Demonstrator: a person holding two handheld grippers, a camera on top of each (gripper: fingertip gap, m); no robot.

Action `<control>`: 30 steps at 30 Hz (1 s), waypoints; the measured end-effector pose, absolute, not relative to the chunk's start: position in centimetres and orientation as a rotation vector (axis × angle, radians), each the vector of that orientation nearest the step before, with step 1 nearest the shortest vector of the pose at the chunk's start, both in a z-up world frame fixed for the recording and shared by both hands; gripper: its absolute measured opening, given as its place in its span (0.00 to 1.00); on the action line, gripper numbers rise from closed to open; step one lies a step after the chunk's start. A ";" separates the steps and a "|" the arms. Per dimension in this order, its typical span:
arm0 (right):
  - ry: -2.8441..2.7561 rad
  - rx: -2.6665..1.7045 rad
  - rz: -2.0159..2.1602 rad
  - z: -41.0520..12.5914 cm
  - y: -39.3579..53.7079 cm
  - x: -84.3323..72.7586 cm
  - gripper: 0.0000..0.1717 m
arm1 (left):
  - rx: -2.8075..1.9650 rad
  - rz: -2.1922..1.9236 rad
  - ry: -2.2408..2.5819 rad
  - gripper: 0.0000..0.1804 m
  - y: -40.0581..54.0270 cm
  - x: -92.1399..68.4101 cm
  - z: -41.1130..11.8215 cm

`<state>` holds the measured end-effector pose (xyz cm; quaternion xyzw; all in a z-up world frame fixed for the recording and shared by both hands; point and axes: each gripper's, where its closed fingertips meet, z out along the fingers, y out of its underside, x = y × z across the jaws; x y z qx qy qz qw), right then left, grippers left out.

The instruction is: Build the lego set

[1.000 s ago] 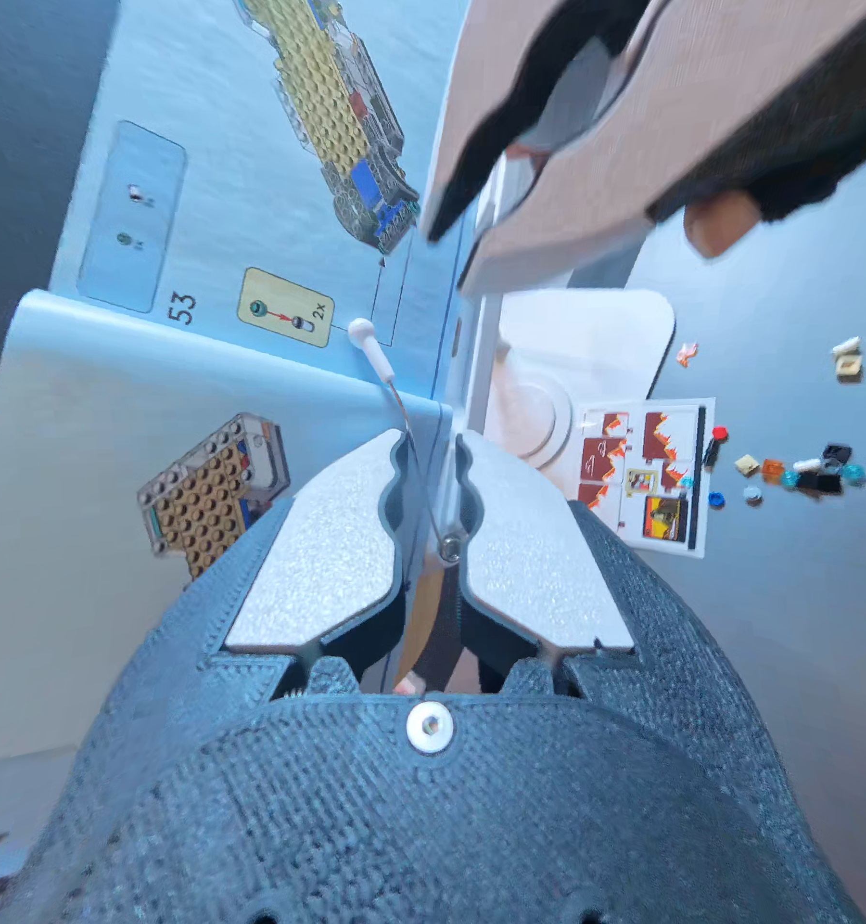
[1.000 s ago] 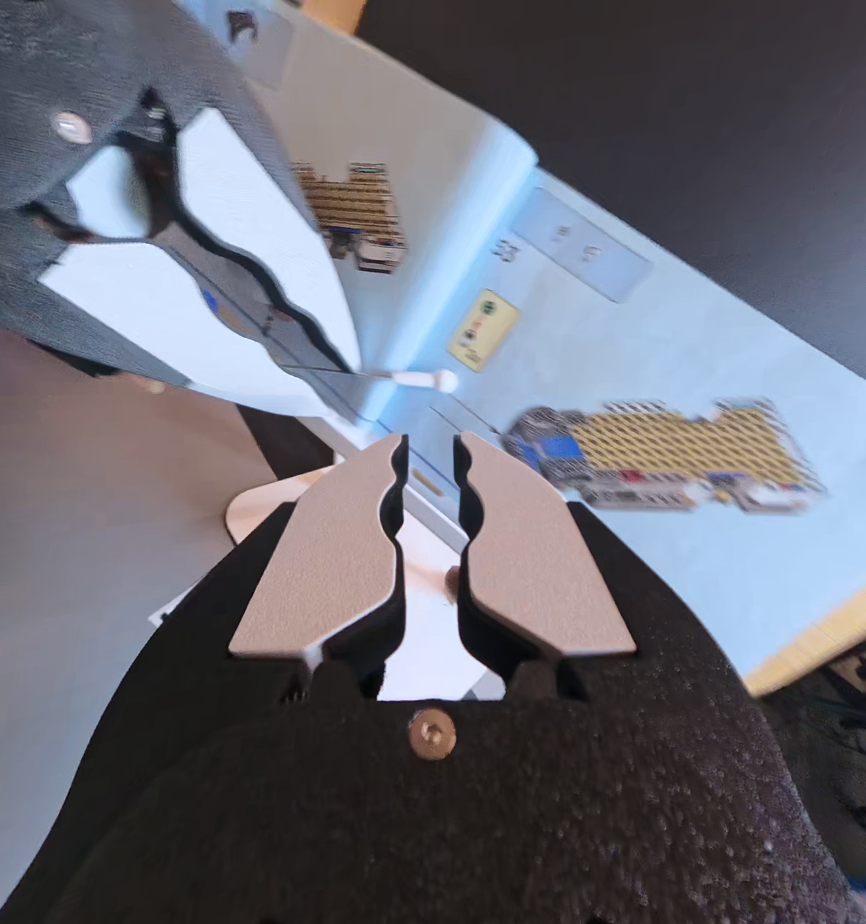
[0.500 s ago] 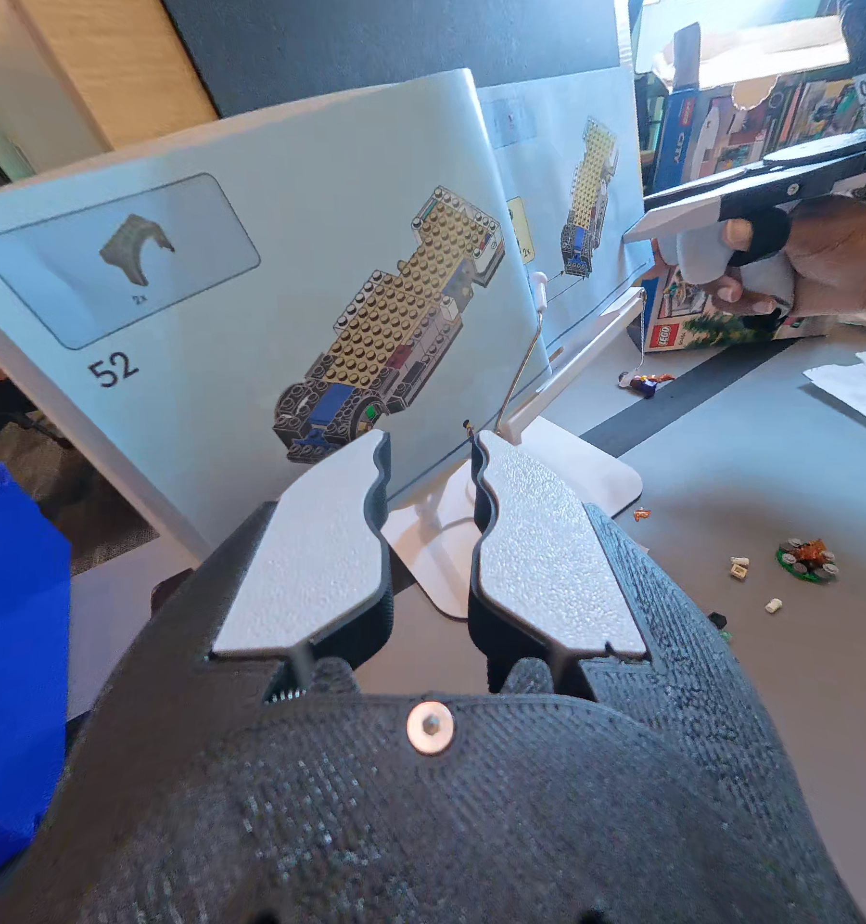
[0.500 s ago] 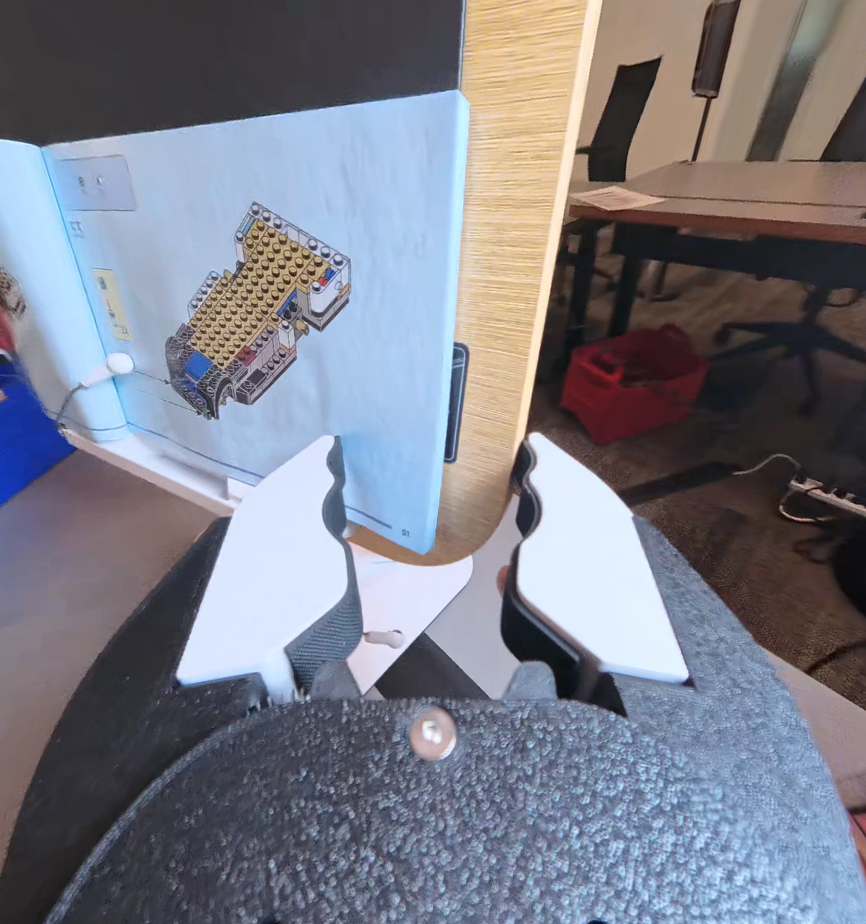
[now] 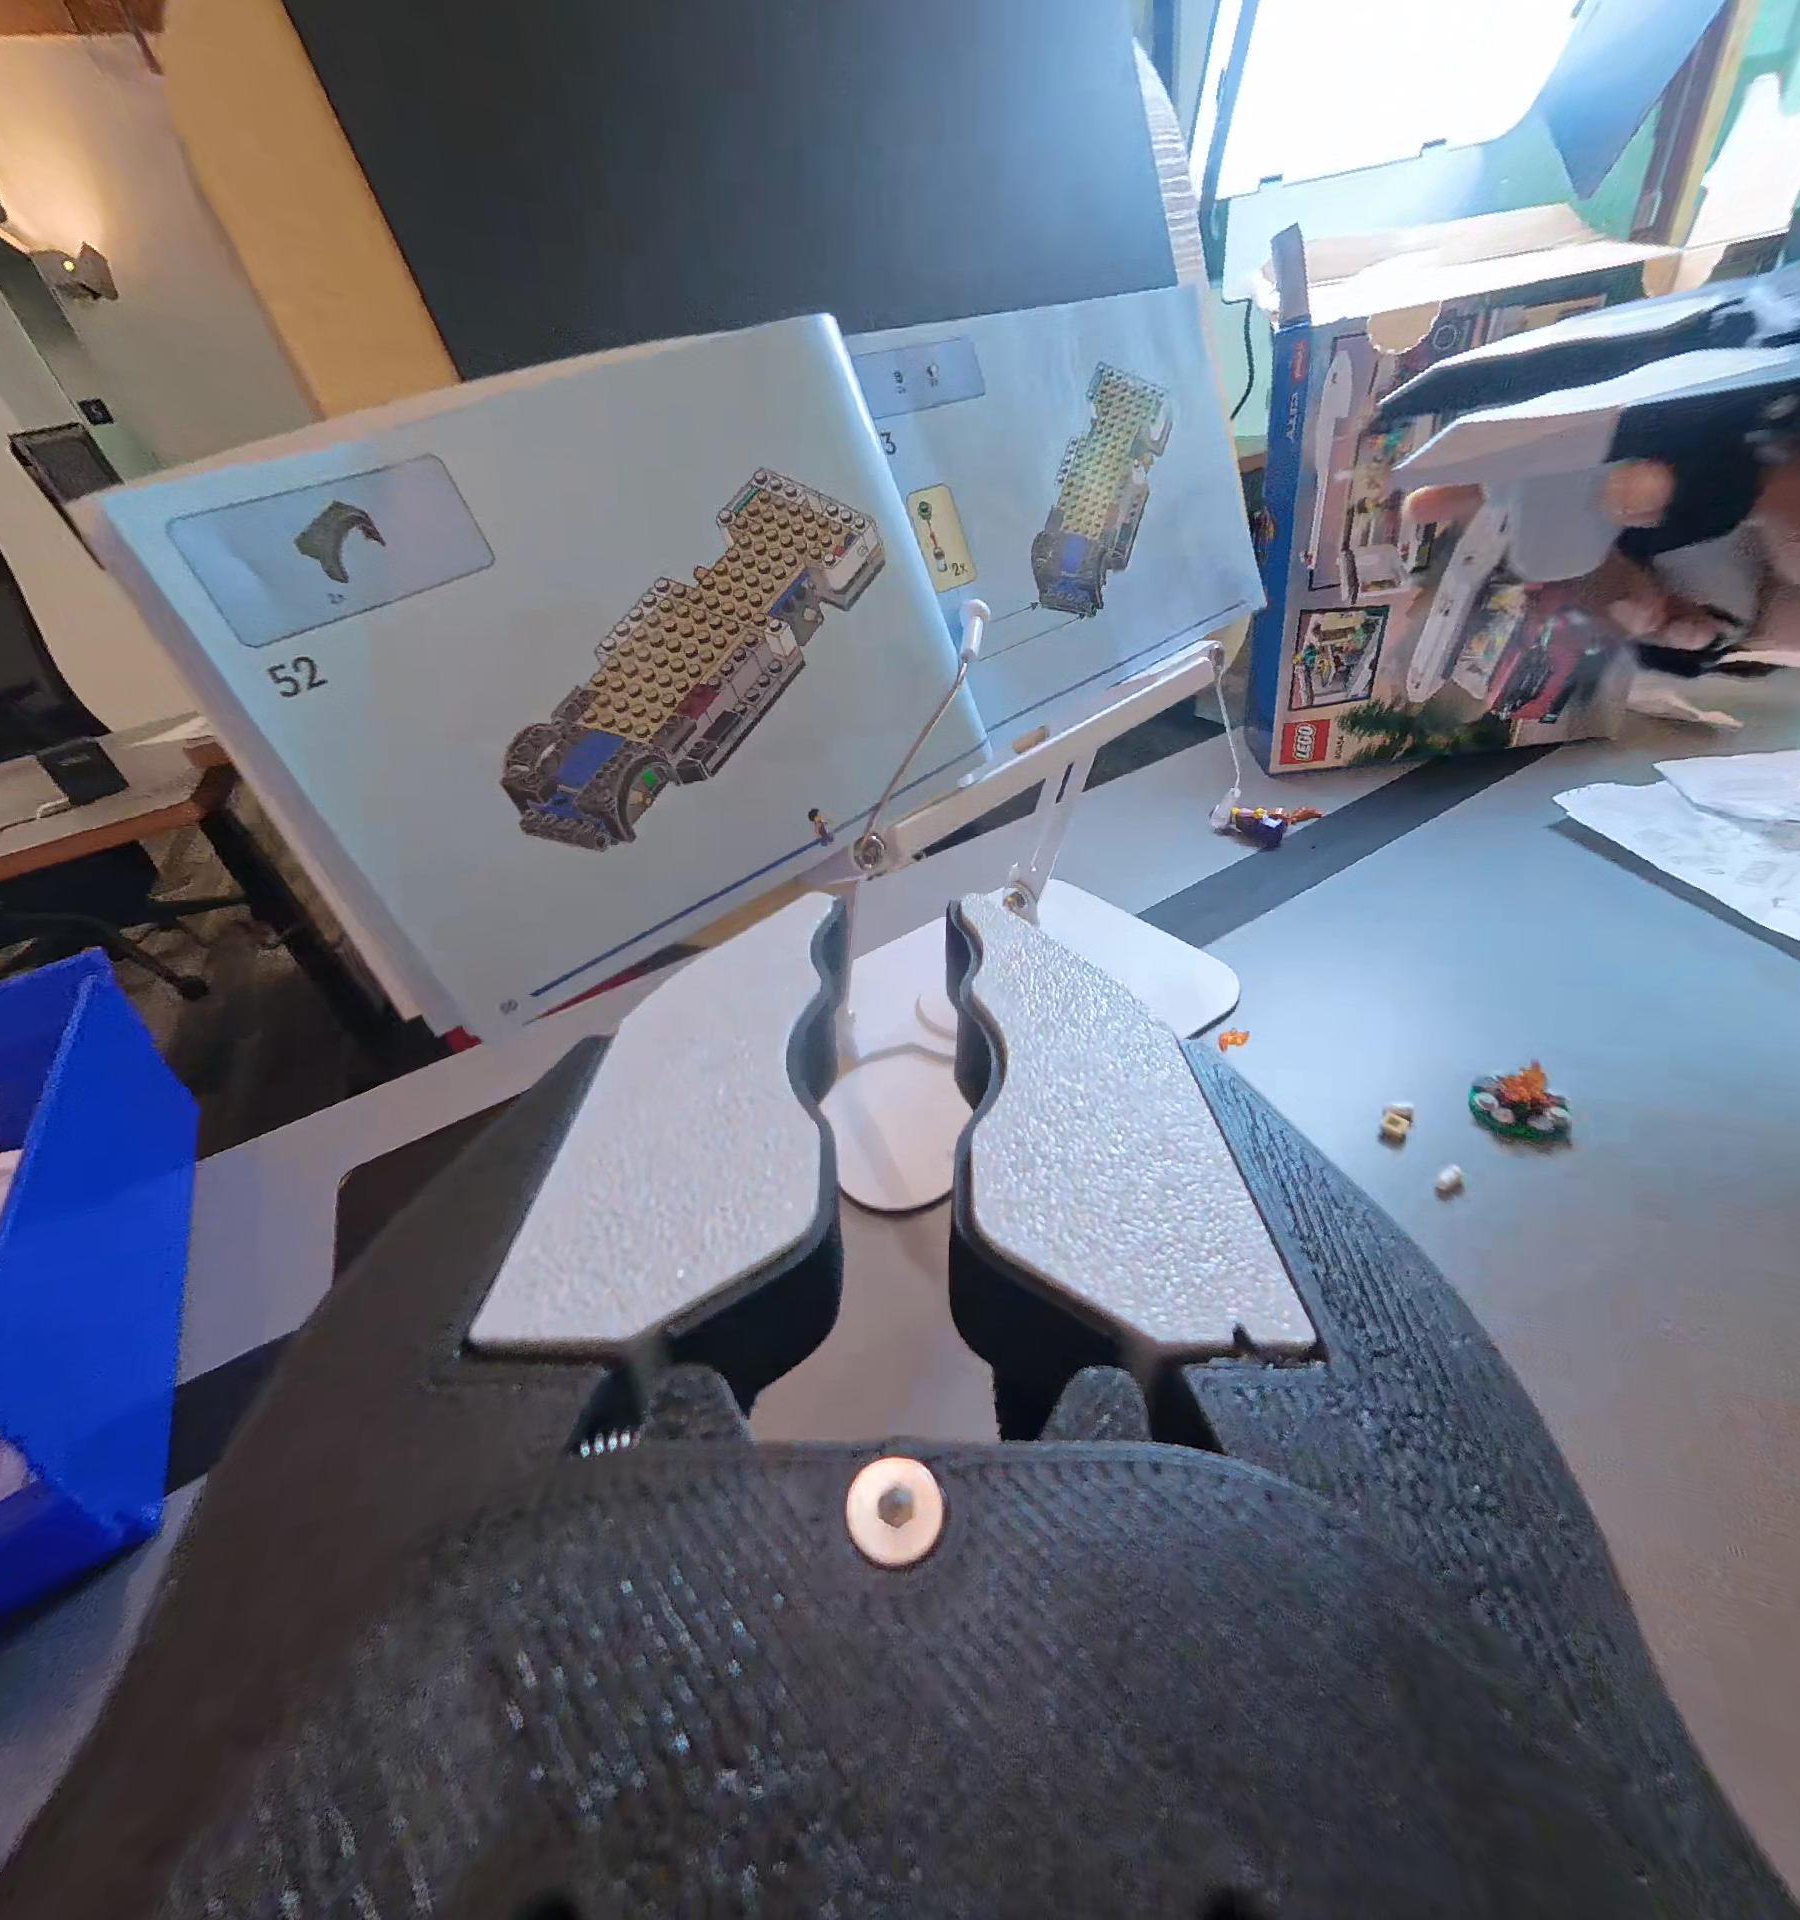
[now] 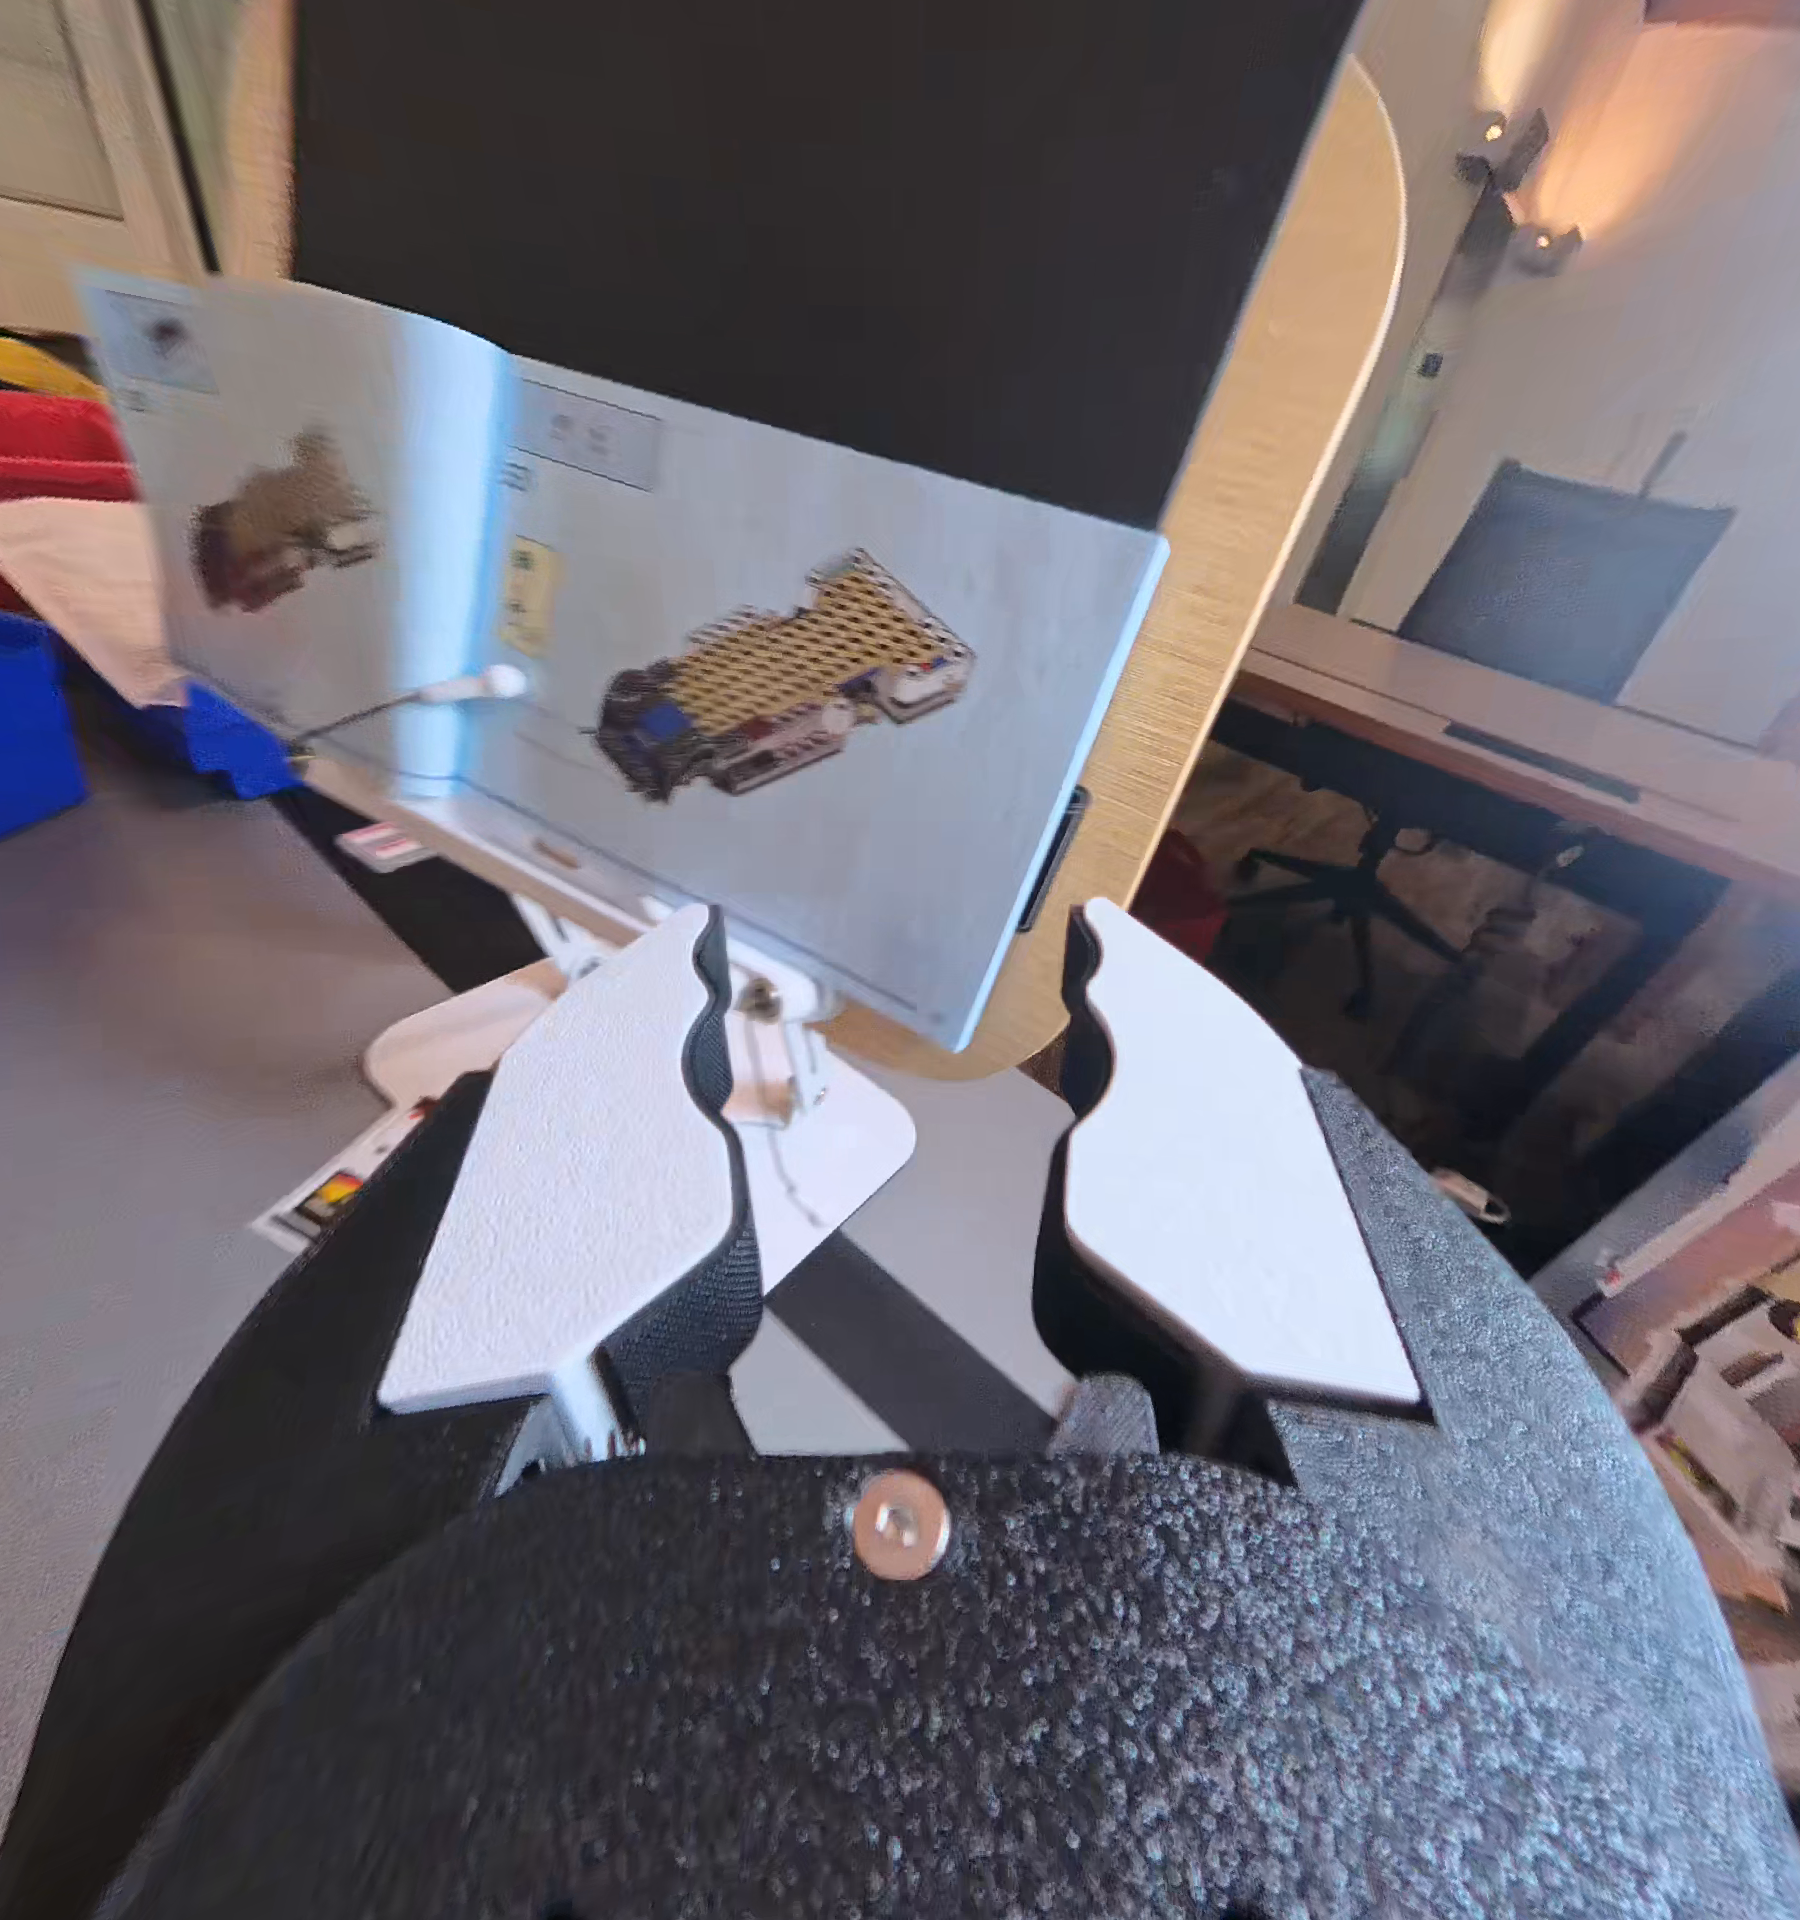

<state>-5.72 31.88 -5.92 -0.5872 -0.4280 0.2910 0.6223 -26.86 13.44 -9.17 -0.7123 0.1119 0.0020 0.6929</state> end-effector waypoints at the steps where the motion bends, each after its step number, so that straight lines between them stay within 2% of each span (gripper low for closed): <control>1: -1.004 -1.325 0.677 -5.6 29.6 -4.7 0.36 | -1.591 0.012 0.259 0.09 12.4 -26.5 -9.3; 4: -1.069 -1.318 0.684 -6.5 22.7 -1.4 0.31 | -1.614 0.021 0.308 0.09 8.8 -25.3 -10.5; 11: -1.106 -1.396 0.784 -14.8 10.2 4.3 0.17 | -1.671 -0.144 0.348 0.06 1.0 -20.9 -16.0; 17: -1.070 -1.343 0.837 -16.4 9.9 4.7 0.15 | -1.695 -0.144 0.454 0.08 0.2 -18.1 -18.6; 30: -1.033 -1.399 0.901 -19.3 10.6 4.7 0.18 | -1.693 -0.061 0.419 0.08 0.4 -20.3 -18.6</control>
